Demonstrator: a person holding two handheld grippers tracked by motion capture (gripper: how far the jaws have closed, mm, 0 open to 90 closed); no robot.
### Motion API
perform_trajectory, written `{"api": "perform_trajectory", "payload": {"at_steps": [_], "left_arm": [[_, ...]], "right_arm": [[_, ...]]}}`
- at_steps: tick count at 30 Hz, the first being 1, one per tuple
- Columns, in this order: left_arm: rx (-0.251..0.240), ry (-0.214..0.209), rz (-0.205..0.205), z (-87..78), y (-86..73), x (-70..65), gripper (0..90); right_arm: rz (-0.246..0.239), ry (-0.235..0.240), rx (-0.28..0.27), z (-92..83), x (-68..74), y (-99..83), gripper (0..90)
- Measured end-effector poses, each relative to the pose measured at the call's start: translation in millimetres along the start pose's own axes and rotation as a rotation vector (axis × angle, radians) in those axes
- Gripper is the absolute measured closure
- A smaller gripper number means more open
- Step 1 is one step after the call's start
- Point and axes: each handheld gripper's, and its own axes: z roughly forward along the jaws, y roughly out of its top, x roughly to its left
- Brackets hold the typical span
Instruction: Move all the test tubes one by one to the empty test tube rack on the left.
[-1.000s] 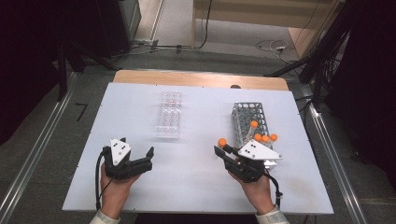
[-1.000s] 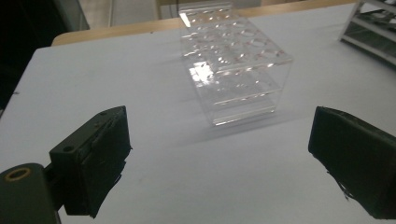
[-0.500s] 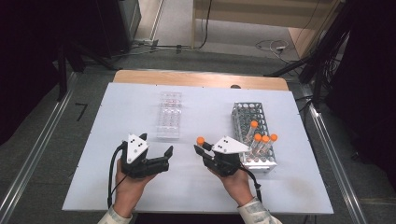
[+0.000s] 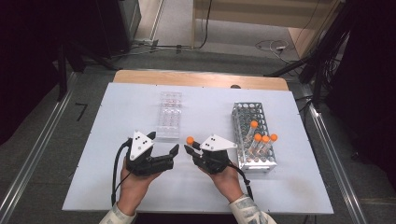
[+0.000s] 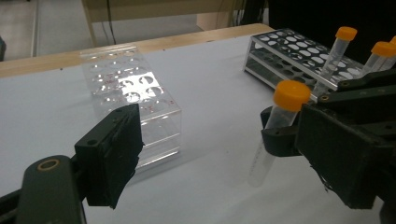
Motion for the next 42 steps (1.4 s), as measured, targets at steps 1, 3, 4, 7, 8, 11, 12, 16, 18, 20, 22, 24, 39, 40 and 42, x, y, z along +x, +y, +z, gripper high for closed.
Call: {"api": "perform_trajectory", "payload": {"at_steps": [1,3,4,7,8,11,12,16,18,20,22,24,39,40,42], "left_arm": [[-0.001,-0.014,-0.002,1.0,1.3,-0.5,17.8],[-0.002,-0.029,0.001,2.7,3.0,-2.6,21.1],[-0.001,-0.040,0.006,4.1,3.8,-4.0,22.8],[0.012,-0.084,0.014,10.6,5.0,-7.6,27.0],[0.017,-0.104,0.022,13.9,4.8,-9.9,31.6],[0.024,-0.114,0.030,17.1,4.3,-11.7,37.4],[0.029,-0.117,0.035,18.5,4.0,-12.1,39.6],[0.032,-0.145,0.043,24.6,2.7,-12.7,52.2],[0.030,-0.152,0.049,25.2,2.2,-13.0,61.9],[0.029,-0.156,0.059,26.5,1.3,-13.5,68.8],[0.030,-0.156,0.065,27.5,0.9,-14.3,69.0],[0.031,-0.158,0.074,28.1,0.9,-15.2,70.0],[0.009,-0.144,0.011,36.6,24.1,6.1,70.5],[0.007,-0.142,0.007,37.5,26.4,8.0,70.5],[0.006,-0.127,0.009,39.0,31.2,12.5,70.5]], "right_arm": [[-0.003,0.006,-0.001,2.1,1.0,0.3,71.9],[-0.005,0.009,0.005,3.9,2.9,0.5,71.9],[-0.006,0.012,0.007,5.0,4.0,0.7,71.9],[-0.006,0.020,0.004,7.2,5.9,1.0,71.9],[-0.016,0.028,0.005,9.1,8.2,2.0,71.9],[-0.021,0.037,0.000,9.7,10.4,3.2,71.9],[-0.016,0.039,-0.001,9.7,11.4,3.6,71.9],[-0.021,0.046,-0.005,9.6,12.9,5.0,71.9],[-0.017,0.047,-0.006,9.3,12.7,5.2,71.9],[-0.016,0.048,-0.006,9.0,11.9,5.0,71.9],[-0.013,0.049,-0.006,9.0,11.7,4.8,71.9],[-0.012,0.048,-0.004,8.4,10.7,3.8,71.8],[0.017,0.055,0.037,-23.3,-3.3,-0.6,23.2],[0.009,0.050,0.041,-28.8,-4.2,-2.3,23.2],[-0.002,0.051,0.046,-38.0,-5.0,-5.9,22.9]]}}
